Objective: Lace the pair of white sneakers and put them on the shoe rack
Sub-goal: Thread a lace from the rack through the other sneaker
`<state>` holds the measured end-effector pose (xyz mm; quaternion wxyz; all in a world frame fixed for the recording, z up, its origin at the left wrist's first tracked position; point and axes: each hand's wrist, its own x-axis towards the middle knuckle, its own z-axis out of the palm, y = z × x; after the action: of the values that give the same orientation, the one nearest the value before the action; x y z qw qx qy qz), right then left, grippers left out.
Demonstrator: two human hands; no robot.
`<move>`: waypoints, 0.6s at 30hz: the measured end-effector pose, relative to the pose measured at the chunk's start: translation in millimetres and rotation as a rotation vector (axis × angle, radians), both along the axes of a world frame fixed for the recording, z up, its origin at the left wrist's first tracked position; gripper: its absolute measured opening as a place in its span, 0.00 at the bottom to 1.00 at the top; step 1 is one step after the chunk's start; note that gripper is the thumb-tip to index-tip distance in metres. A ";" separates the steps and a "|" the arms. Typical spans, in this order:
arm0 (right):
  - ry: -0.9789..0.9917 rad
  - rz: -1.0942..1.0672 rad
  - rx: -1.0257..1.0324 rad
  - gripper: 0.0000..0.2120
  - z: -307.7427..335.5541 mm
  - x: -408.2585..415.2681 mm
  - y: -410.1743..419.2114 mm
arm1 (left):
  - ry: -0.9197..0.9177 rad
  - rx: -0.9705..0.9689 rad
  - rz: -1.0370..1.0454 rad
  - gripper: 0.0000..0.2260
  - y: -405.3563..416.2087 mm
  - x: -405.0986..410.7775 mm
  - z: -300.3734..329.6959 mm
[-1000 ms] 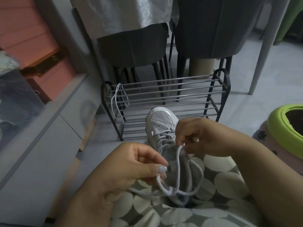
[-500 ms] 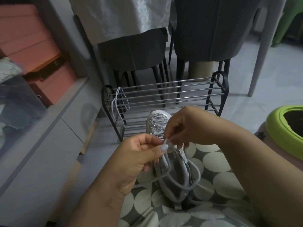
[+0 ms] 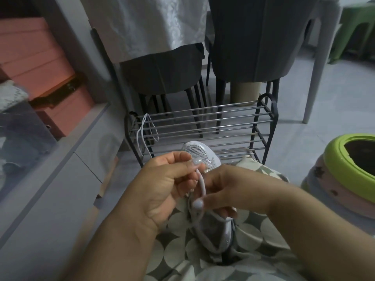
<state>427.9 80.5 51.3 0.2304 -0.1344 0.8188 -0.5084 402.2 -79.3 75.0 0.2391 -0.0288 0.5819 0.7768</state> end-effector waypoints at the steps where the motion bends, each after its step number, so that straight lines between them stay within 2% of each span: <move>1: 0.005 0.008 0.056 0.07 0.4 0.2 3.4 | 0.008 -0.002 0.014 0.10 -2.6 -3.1 0.7; 3: 0.018 0.001 0.158 0.04 6.1 0.8 17.9 | 0.016 -0.009 0.049 0.08 -10.1 -9.6 2.0; 6: 0.023 -0.135 0.114 0.06 20.2 -0.5 45.9 | 0.050 -0.062 0.048 0.06 -19.6 -15.0 1.9; 9: -0.026 -0.226 -0.115 0.10 29.2 -2.5 58.7 | 0.192 -0.235 -0.011 0.07 -24.0 -13.9 0.1; 14: -0.226 -0.097 -0.625 0.07 25.4 -6.5 37.4 | 0.487 -0.503 -0.153 0.10 -26.3 -6.6 -7.1; 18: -0.307 -0.217 -0.745 0.09 16.6 -9.8 18.6 | 0.539 -0.623 -0.121 0.12 -27.4 0.6 -21.4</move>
<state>418.1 99.1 67.9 0.2304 -0.0443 0.5443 -0.8054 402.9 -106.7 53.6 0.1031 0.1390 0.8314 0.5280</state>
